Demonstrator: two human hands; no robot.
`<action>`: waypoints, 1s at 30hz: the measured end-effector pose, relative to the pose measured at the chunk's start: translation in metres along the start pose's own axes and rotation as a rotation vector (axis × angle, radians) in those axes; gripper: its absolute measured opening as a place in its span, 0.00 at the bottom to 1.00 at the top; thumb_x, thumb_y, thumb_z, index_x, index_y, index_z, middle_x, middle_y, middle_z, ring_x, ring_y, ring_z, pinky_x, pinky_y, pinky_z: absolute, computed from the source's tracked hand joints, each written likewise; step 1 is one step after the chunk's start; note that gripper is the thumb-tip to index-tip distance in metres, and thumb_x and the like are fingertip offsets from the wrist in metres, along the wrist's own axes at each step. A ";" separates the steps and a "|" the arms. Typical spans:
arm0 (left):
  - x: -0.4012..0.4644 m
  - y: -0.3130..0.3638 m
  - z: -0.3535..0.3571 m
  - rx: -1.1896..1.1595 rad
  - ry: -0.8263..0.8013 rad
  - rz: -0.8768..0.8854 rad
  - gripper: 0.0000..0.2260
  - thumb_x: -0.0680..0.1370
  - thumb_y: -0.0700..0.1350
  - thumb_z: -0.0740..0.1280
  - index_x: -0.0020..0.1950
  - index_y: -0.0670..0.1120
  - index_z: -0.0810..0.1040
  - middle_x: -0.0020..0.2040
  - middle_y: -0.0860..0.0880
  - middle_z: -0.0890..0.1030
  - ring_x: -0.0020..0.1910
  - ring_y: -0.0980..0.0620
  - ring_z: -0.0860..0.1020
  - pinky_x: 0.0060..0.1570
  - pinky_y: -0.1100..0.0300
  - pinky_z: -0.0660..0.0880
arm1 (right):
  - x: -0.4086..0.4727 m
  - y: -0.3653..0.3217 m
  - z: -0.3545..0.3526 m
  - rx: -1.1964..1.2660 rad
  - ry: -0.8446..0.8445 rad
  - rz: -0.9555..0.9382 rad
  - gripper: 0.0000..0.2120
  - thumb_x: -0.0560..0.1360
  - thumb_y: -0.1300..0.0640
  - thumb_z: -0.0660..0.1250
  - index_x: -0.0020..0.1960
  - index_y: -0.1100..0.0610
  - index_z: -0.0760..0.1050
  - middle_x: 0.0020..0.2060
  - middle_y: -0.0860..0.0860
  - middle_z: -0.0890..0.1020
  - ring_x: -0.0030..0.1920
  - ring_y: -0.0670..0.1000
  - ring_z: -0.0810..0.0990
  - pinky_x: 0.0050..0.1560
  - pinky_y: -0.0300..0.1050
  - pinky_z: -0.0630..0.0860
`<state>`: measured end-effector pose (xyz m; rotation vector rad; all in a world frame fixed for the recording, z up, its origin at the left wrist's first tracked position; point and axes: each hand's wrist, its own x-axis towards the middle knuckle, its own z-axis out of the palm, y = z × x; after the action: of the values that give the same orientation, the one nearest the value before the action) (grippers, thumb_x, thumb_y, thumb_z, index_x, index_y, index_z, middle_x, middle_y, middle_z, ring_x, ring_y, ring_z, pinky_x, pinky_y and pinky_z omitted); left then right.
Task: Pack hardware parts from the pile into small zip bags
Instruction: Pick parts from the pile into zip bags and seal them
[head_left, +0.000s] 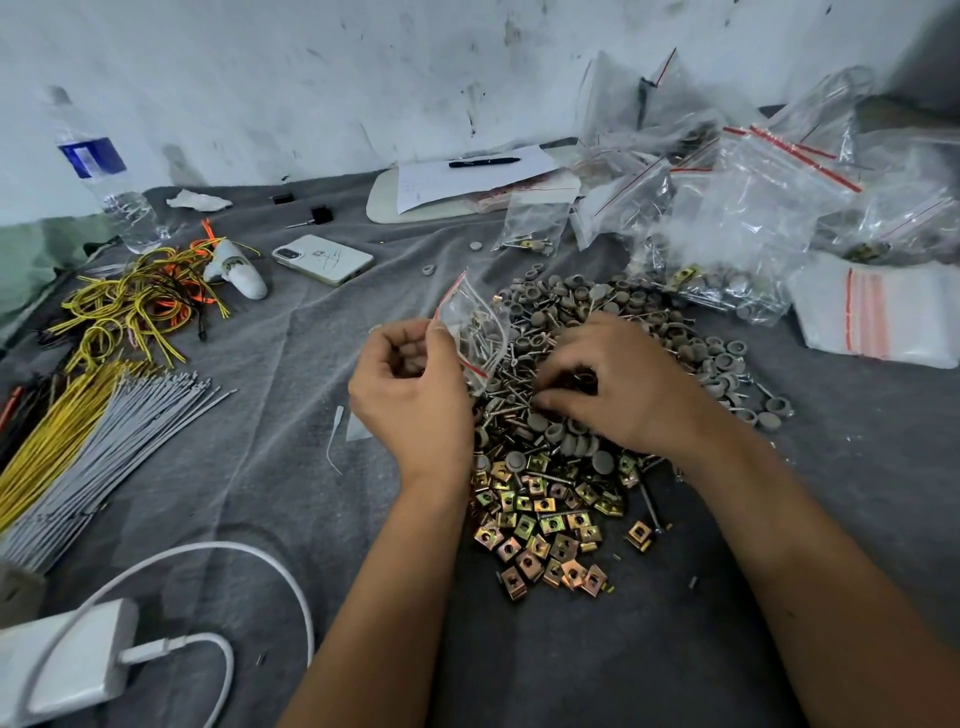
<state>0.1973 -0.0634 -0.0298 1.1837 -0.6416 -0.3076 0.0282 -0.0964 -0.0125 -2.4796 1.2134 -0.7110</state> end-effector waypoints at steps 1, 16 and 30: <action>0.000 0.000 0.000 0.000 -0.002 -0.001 0.08 0.76 0.39 0.72 0.39 0.50 0.81 0.33 0.50 0.79 0.33 0.53 0.75 0.34 0.56 0.74 | 0.000 0.001 0.000 -0.031 -0.068 -0.010 0.07 0.74 0.45 0.75 0.50 0.45 0.84 0.47 0.41 0.78 0.53 0.47 0.72 0.52 0.49 0.71; -0.004 0.001 0.000 0.029 -0.101 0.000 0.04 0.76 0.39 0.72 0.42 0.46 0.82 0.36 0.44 0.81 0.35 0.49 0.77 0.37 0.51 0.77 | 0.002 -0.001 0.003 0.297 0.215 0.082 0.03 0.81 0.58 0.69 0.51 0.52 0.82 0.41 0.41 0.84 0.43 0.39 0.82 0.44 0.28 0.74; -0.006 0.000 0.003 0.053 -0.146 0.033 0.08 0.77 0.38 0.73 0.40 0.49 0.81 0.32 0.55 0.79 0.32 0.58 0.76 0.34 0.62 0.74 | 0.001 -0.001 0.007 0.354 0.215 0.095 0.08 0.76 0.59 0.75 0.44 0.52 0.76 0.39 0.45 0.84 0.43 0.42 0.83 0.46 0.41 0.79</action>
<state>0.1912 -0.0623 -0.0313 1.2071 -0.8001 -0.3532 0.0329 -0.0961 -0.0177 -2.0858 1.1492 -1.0838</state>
